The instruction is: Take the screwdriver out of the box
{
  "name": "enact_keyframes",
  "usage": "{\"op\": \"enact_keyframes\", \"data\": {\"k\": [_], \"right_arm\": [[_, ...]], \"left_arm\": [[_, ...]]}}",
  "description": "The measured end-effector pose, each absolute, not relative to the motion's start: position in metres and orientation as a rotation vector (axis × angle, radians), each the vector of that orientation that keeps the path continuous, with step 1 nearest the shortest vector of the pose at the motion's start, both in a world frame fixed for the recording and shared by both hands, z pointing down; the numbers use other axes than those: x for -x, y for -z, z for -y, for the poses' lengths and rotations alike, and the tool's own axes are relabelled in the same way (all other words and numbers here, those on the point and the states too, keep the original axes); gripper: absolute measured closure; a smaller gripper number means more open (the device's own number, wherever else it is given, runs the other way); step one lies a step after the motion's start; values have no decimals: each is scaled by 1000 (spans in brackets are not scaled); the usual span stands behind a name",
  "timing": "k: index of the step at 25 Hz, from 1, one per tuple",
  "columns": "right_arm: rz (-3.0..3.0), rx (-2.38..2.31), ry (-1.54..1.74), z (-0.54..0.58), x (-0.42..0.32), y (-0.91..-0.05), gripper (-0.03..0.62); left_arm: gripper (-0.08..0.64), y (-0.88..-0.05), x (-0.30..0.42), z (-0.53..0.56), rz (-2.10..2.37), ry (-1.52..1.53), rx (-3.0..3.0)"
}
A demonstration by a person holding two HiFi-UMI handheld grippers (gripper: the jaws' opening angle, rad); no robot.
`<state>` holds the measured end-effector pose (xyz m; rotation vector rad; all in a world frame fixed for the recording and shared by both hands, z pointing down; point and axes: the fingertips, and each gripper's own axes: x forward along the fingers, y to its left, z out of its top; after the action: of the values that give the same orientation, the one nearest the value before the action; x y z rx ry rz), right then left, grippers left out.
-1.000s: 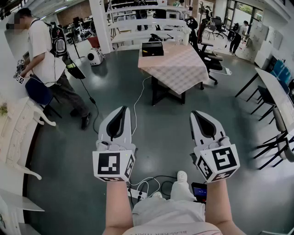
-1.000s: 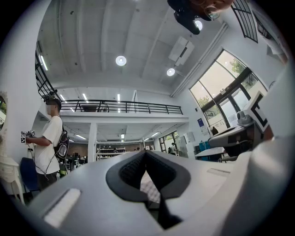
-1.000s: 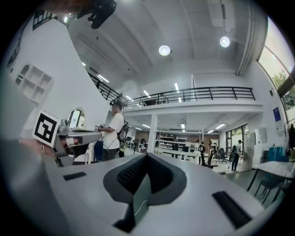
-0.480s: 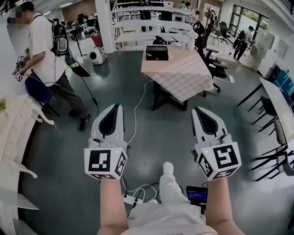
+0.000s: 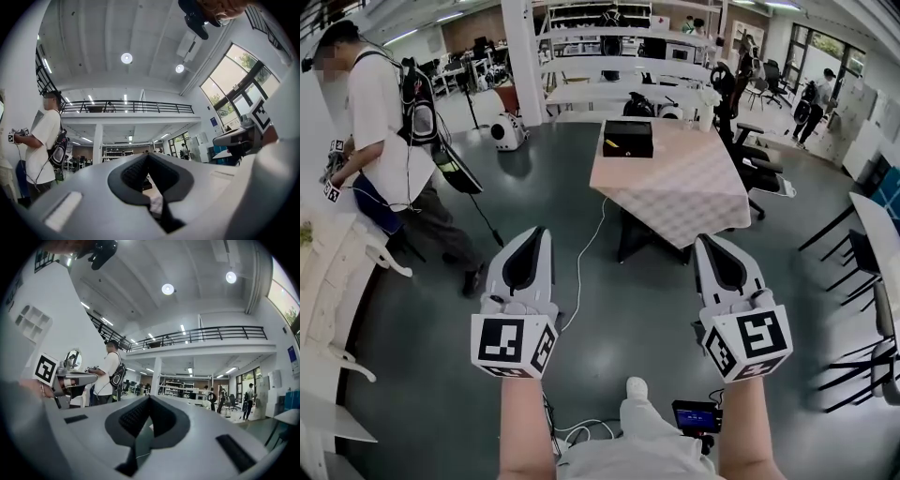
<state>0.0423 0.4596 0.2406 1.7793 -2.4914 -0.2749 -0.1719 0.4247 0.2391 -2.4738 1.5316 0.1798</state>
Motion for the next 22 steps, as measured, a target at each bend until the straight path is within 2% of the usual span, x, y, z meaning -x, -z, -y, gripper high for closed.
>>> {"op": "enact_keyframes", "data": {"k": [9, 22], "right_arm": [[2535, -1719, 222, -322, -108, -241, 588], [2565, -1696, 226, -225, -129, -242, 588]], "left_arm": [[551, -227, 87, -290, -1502, -177, 2499], [551, -232, 68, -197, -1547, -179, 2485]]}}
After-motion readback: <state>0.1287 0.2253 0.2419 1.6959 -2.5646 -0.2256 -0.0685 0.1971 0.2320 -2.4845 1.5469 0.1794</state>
